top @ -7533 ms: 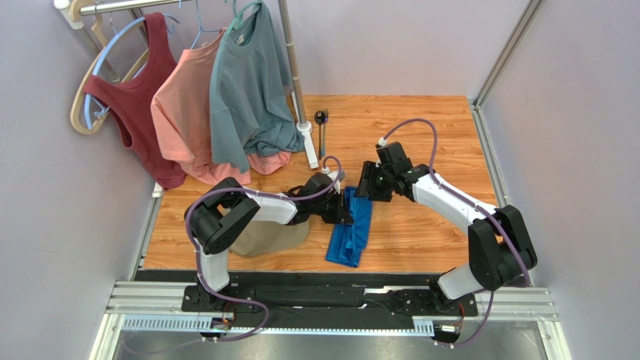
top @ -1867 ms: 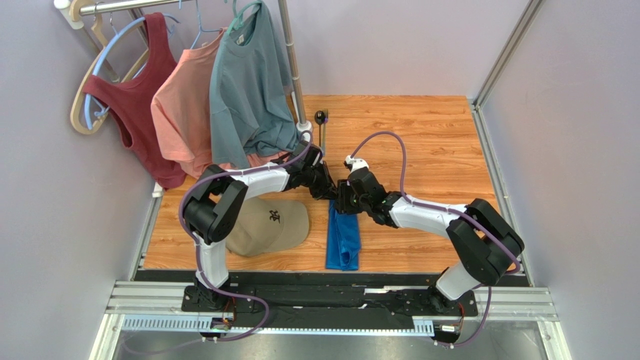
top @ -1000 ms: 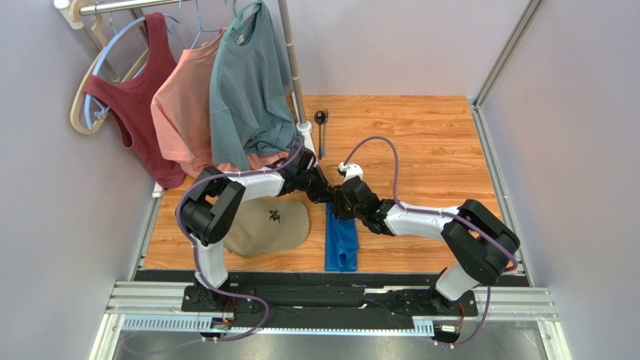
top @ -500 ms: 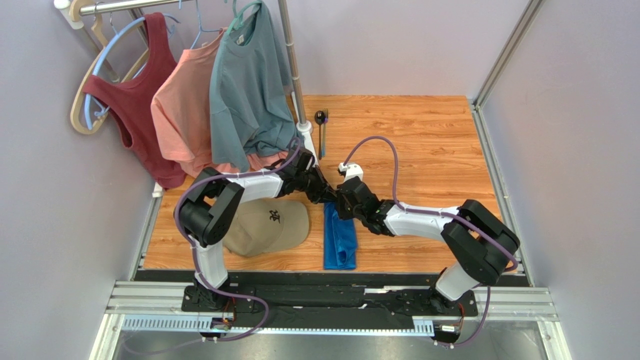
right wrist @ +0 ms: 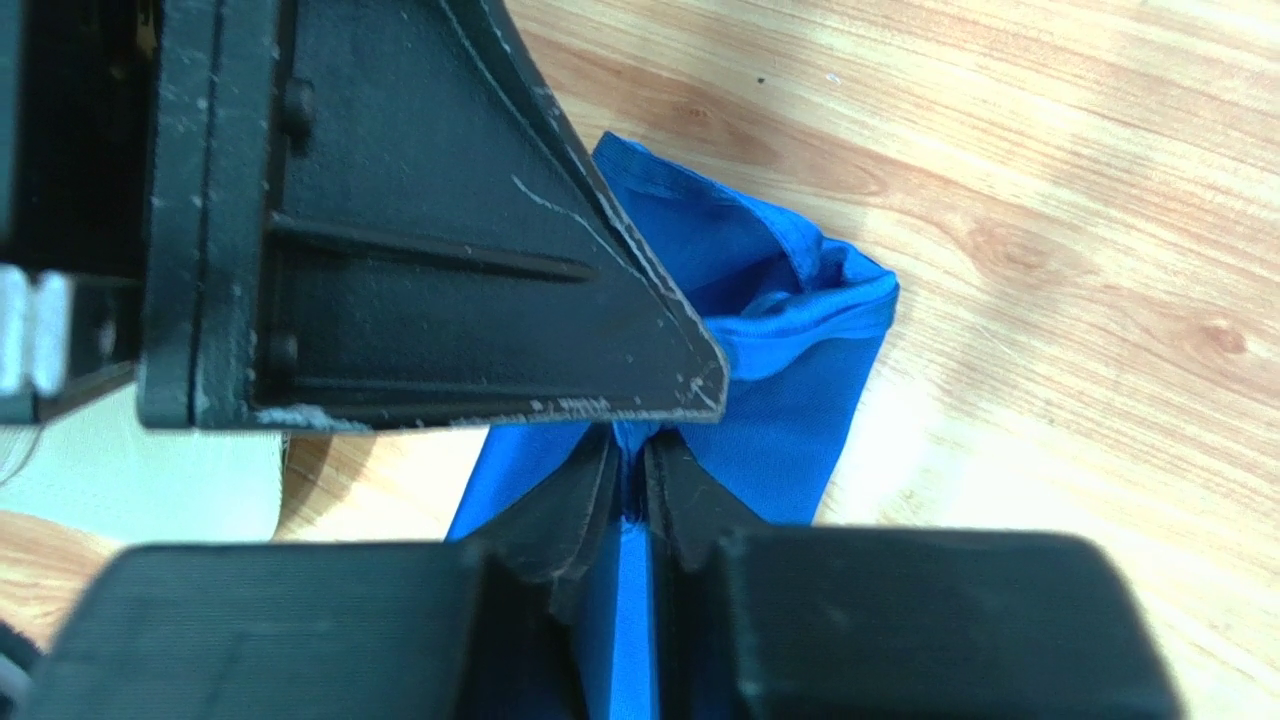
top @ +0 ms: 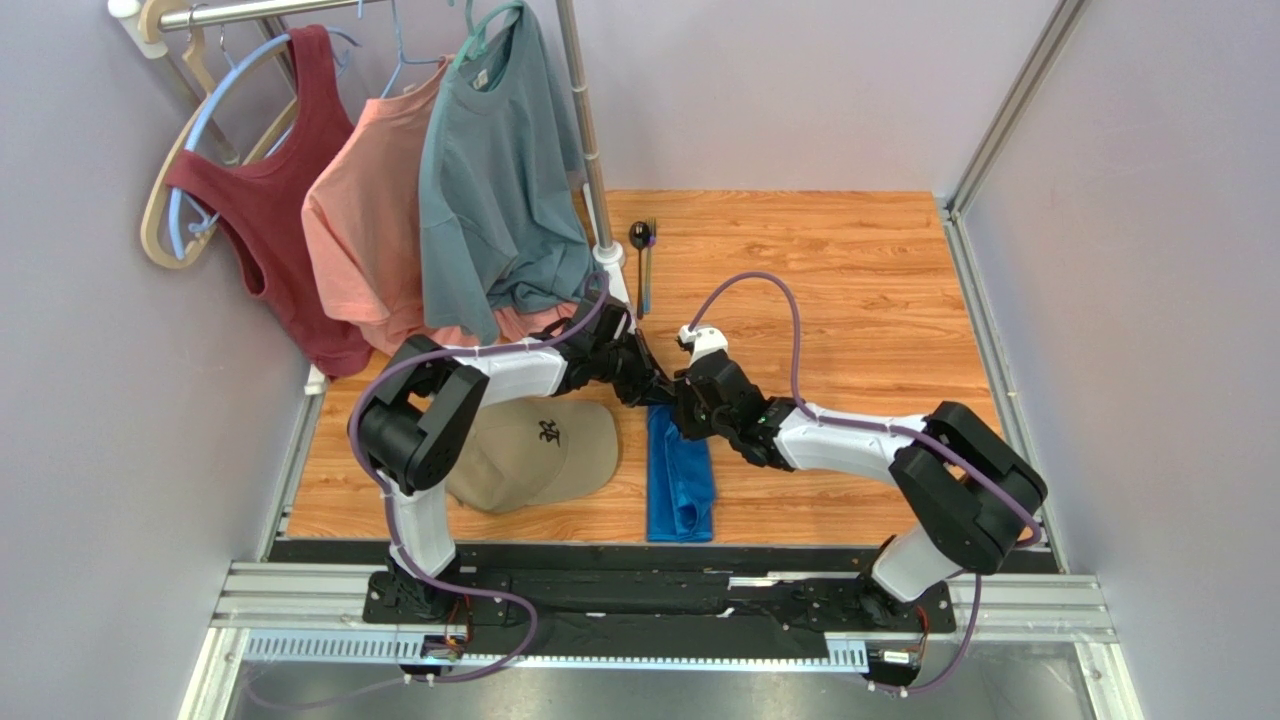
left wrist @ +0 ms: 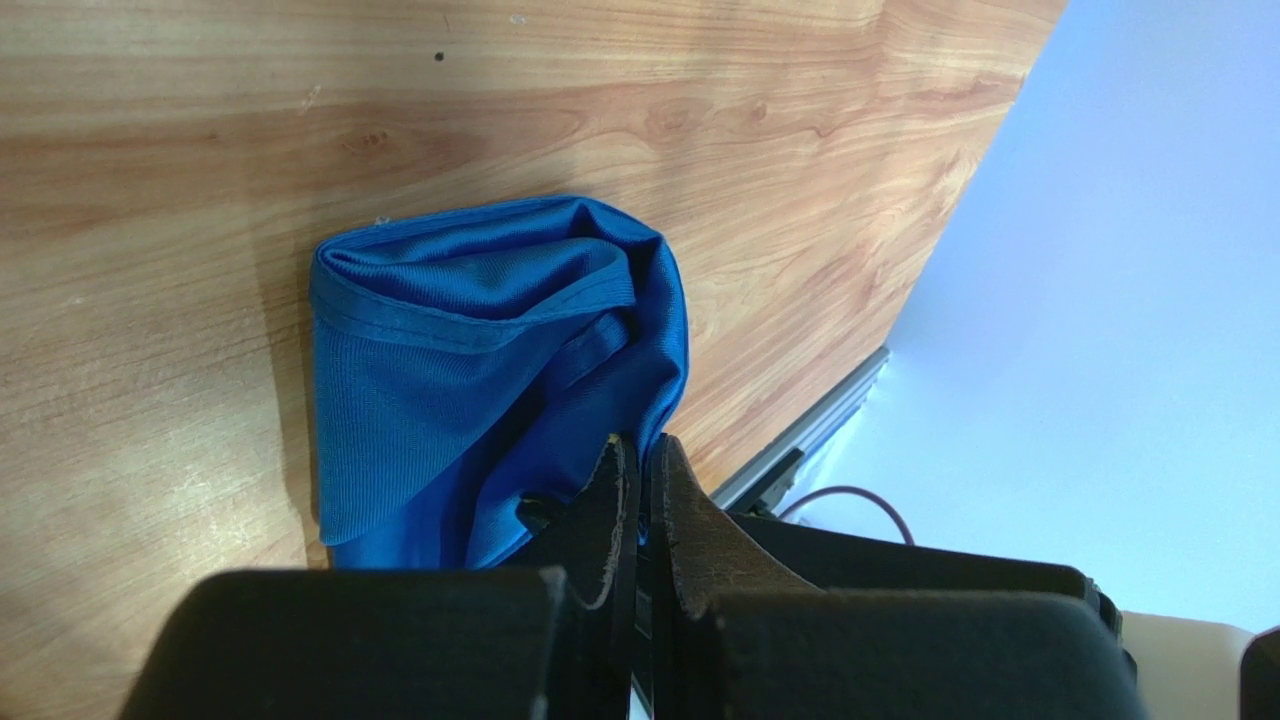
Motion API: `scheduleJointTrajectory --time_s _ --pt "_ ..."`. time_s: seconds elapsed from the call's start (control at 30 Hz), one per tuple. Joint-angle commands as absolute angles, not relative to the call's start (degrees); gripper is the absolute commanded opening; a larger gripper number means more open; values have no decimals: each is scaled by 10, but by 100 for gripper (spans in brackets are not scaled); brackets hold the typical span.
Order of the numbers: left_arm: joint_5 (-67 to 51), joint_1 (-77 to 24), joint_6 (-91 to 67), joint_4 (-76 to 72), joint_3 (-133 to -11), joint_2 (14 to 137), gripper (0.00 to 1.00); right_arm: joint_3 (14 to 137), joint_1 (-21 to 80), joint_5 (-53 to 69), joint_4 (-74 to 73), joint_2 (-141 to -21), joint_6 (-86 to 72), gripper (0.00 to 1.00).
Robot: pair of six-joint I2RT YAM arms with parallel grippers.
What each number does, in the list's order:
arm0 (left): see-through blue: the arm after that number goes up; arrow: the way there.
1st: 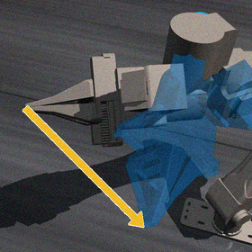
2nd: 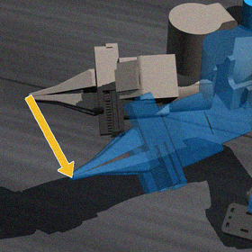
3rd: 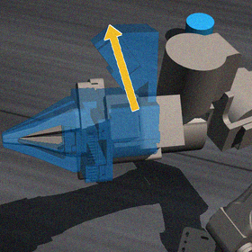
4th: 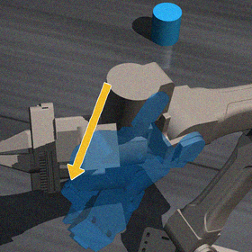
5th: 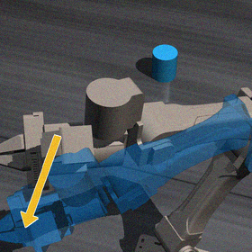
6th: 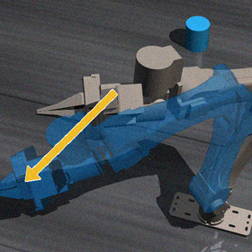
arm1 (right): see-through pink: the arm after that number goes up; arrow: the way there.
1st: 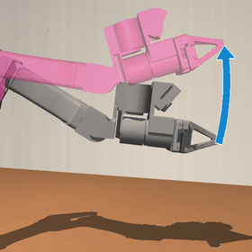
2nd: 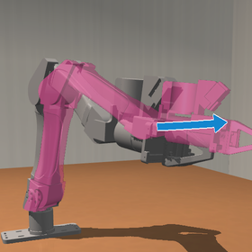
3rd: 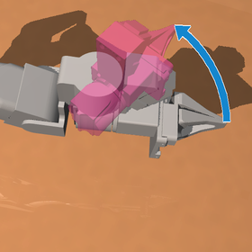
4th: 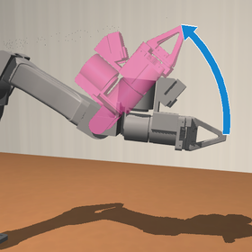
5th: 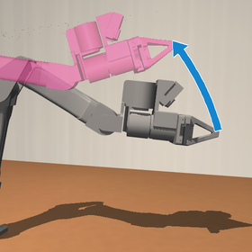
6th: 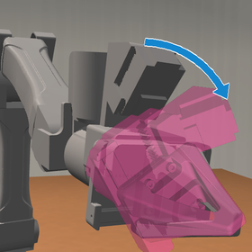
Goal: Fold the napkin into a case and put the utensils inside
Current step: Stuff the top corner of the smaller-rectangle-folded napkin into the folded napkin.
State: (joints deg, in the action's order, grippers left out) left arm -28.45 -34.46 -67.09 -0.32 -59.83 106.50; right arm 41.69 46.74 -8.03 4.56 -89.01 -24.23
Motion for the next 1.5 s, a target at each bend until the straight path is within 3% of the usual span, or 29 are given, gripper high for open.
scheduleJointTrajectory --time_s 0.0,0.07,0.17,0.6,0.83,1.03,1.17,1.37,1.43,1.47 --pt "-282 -343 -662 -21 -604 1039 0 405 456 -55 68 -869 -249 18" --pt "-279 -342 -663 -18 -604 1033 0 410 455 -50 75 -877 -247 27" --pt "-278 -343 -664 -15 -606 1030 0 410 455 -43 89 -880 -245 31" --pt "-284 -343 -689 -26 -586 1032 0 389 453 -62 132 -867 -245 30" --pt "-285 -342 -693 -30 -585 1035 0 380 452 -76 135 -851 -237 36" --pt "-286 -343 -693 -28 -586 1034 0 390 447 -68 134 -860 -232 25" --pt "-287 -342 -689 -31 -587 1032 0 393 447 -56 131 -866 -233 0" --pt "-292 -342 -624 -32 -612 1048 0 403 440 -21 87 -853 -221 0" --pt "-285 -342 -590 -27 -618 1054 10 408 433 -8 71 -851 -217 0" --pt "-280 -342 -578 -11 -626 1054 22 412 430 17 63 -853 -215 0"
